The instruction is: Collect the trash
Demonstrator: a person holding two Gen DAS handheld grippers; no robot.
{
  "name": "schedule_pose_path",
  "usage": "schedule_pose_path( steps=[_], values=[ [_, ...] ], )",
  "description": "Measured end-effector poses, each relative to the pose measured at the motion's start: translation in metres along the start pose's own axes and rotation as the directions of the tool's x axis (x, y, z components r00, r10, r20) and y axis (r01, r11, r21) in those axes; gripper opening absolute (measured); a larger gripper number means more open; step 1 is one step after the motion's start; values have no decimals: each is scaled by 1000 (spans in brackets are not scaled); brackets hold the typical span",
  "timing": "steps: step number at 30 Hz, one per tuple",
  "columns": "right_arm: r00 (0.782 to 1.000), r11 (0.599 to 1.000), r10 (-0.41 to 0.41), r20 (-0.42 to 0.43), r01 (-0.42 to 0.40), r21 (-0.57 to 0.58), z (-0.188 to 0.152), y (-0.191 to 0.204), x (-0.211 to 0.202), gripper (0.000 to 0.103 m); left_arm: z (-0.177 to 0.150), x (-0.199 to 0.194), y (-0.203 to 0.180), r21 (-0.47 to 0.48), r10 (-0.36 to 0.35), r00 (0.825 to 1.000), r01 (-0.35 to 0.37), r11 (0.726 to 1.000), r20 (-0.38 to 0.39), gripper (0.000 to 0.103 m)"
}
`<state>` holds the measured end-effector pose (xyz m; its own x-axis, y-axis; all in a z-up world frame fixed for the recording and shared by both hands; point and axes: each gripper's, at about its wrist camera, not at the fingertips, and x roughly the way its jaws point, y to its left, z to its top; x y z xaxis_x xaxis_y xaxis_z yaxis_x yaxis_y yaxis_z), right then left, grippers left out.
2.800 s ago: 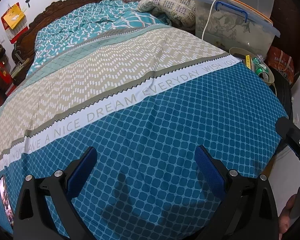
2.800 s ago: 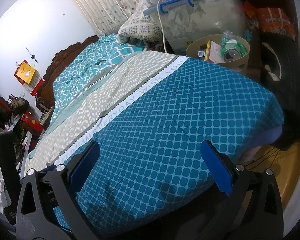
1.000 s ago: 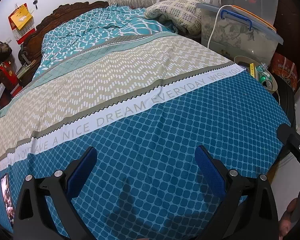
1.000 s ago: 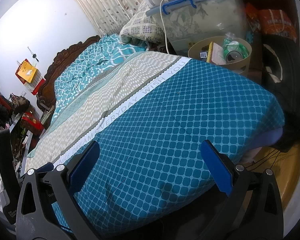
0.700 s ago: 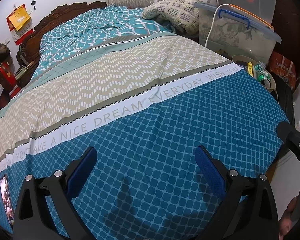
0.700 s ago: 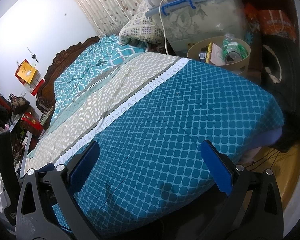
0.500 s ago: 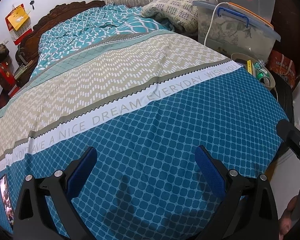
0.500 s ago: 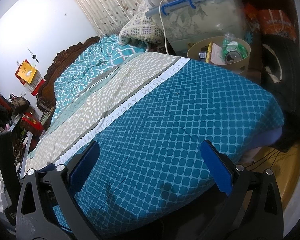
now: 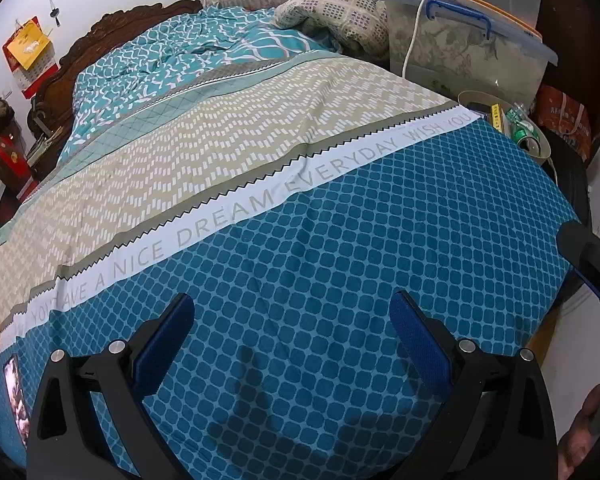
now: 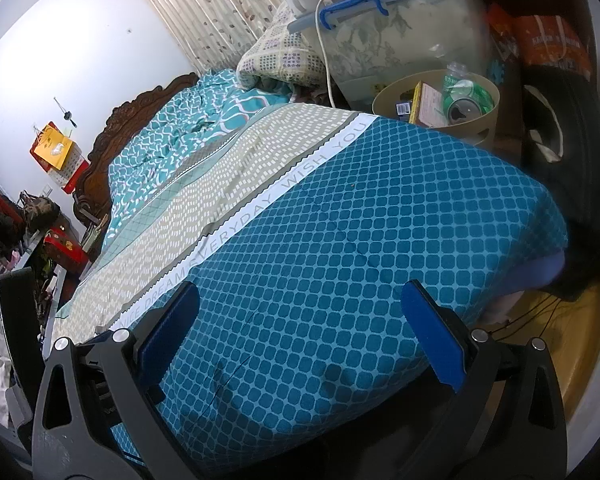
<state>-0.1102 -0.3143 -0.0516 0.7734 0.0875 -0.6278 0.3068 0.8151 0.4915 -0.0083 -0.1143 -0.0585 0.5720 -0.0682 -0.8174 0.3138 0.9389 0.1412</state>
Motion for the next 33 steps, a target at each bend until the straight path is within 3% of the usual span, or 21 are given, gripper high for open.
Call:
schedule_pose_path(
  steps=[33],
  values=[
    [1000,1000,1,-4,-1,5,-1,-2,0,100,-3,5,-7,34,15,1000,-15,999,-13,94]
  ],
)
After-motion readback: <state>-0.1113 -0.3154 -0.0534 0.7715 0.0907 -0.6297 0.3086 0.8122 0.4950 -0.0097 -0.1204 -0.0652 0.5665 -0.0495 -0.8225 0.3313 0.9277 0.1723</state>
